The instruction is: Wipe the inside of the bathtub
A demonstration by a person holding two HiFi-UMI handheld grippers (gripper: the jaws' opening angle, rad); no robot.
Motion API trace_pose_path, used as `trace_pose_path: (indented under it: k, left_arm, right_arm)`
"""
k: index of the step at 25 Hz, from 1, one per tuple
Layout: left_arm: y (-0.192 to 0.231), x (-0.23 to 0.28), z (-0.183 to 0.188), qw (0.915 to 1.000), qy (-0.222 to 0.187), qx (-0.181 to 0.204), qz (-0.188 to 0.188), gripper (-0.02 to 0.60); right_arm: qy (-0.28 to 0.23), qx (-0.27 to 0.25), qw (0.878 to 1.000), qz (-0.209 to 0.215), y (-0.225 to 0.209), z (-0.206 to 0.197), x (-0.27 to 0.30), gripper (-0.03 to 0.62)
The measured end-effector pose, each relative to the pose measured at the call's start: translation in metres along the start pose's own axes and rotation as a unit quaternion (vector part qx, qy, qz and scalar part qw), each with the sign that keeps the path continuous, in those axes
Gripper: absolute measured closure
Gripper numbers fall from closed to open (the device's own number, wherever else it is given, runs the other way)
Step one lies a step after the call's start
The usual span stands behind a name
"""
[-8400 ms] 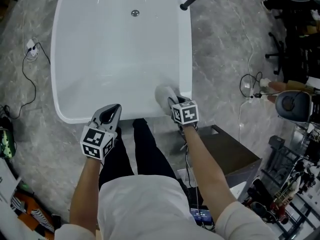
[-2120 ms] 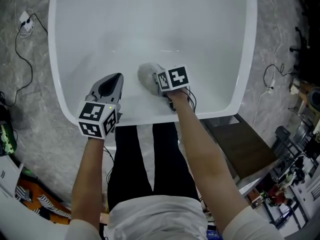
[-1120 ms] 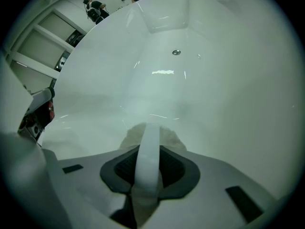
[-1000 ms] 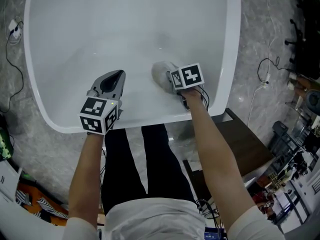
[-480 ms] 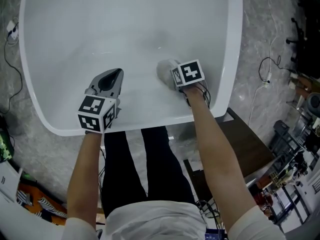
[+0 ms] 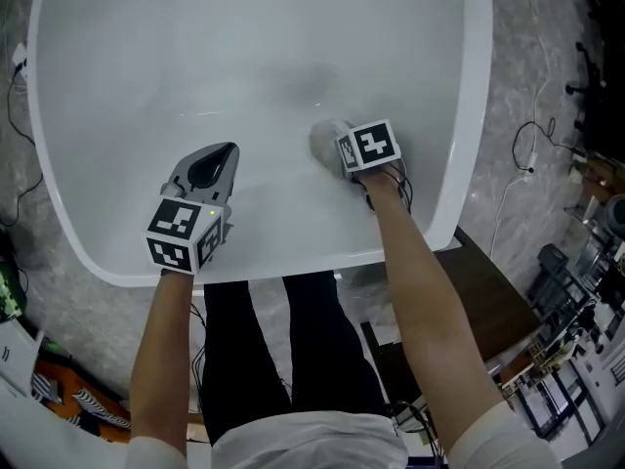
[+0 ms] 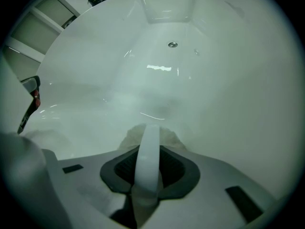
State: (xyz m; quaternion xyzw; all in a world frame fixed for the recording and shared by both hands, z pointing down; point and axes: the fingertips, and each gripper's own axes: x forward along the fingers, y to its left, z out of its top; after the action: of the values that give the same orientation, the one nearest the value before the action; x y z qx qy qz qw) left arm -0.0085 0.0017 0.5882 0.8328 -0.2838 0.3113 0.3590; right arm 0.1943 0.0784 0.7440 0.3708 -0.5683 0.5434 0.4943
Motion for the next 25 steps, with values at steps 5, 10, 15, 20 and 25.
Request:
trace_pose_path:
  k: [5,10,15,20,25]
  left_arm:
    - [0.020,0.007,-0.004,0.9998,0.001,-0.013,0.015,0.577]
    - [0.026,0.013,-0.011,0.9998,0.006,-0.014,0.015,0.577]
    - [0.032,0.015,-0.013,0.9998,0.005,-0.015,0.014,0.577]
    - [0.041,0.016,-0.018,0.9997,0.005,-0.018,0.017,0.577]
    - [0.051,0.009,-0.020,0.9994,-0.002,-0.028,0.019,0.577]
  right_arm:
    - [0.002,0.000,1.000,-0.001,-0.001,0.012,0.018,0.499]
    - [0.001,-0.002,1.000,0.001,-0.003,0.017,0.032,0.499]
    - [0.001,-0.008,1.000,-0.001,-0.003,0.028,0.048,0.499]
    - [0.000,-0.016,1.000,-0.003,-0.002,0.034,0.064,0.499]
    - [-0.002,-0.014,1.000,-0.005,0.005,0.040,0.065,0.499]
